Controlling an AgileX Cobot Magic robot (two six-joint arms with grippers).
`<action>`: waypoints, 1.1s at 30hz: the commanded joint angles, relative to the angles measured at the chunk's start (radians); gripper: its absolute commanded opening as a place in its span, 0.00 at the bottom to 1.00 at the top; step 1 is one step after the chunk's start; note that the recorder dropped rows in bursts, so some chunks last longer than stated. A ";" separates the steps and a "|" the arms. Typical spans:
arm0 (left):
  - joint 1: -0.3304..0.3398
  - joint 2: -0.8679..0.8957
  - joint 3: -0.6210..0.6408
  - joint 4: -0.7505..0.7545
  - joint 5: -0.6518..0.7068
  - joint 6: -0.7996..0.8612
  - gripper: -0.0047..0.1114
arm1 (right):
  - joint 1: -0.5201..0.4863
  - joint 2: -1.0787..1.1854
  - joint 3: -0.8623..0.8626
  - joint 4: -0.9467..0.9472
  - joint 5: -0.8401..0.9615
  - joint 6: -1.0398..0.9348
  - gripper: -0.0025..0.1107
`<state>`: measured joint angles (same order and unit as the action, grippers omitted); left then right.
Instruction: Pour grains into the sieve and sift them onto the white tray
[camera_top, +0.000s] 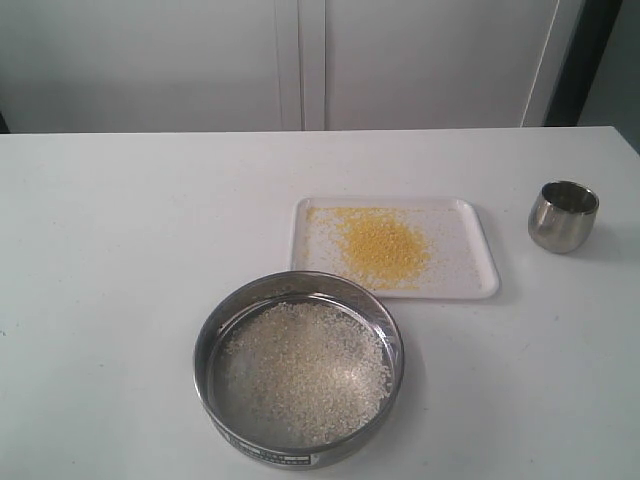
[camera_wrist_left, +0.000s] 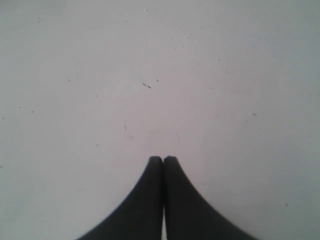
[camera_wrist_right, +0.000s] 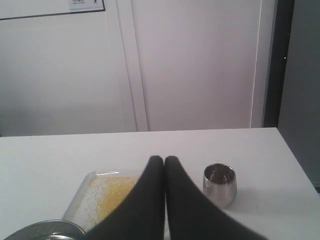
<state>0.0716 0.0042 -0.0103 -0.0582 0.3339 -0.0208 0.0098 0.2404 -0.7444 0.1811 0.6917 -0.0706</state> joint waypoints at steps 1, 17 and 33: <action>0.001 -0.004 0.010 -0.008 0.002 -0.001 0.04 | 0.002 -0.040 0.008 -0.002 0.001 0.001 0.02; 0.001 -0.004 0.010 -0.008 0.002 -0.001 0.04 | 0.002 -0.165 0.085 -0.002 -0.002 0.001 0.02; 0.001 -0.004 0.010 -0.008 0.002 -0.001 0.04 | 0.002 -0.232 0.199 -0.060 -0.059 0.001 0.02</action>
<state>0.0716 0.0042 -0.0103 -0.0582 0.3339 -0.0208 0.0098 0.0121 -0.5623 0.1610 0.6538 -0.0706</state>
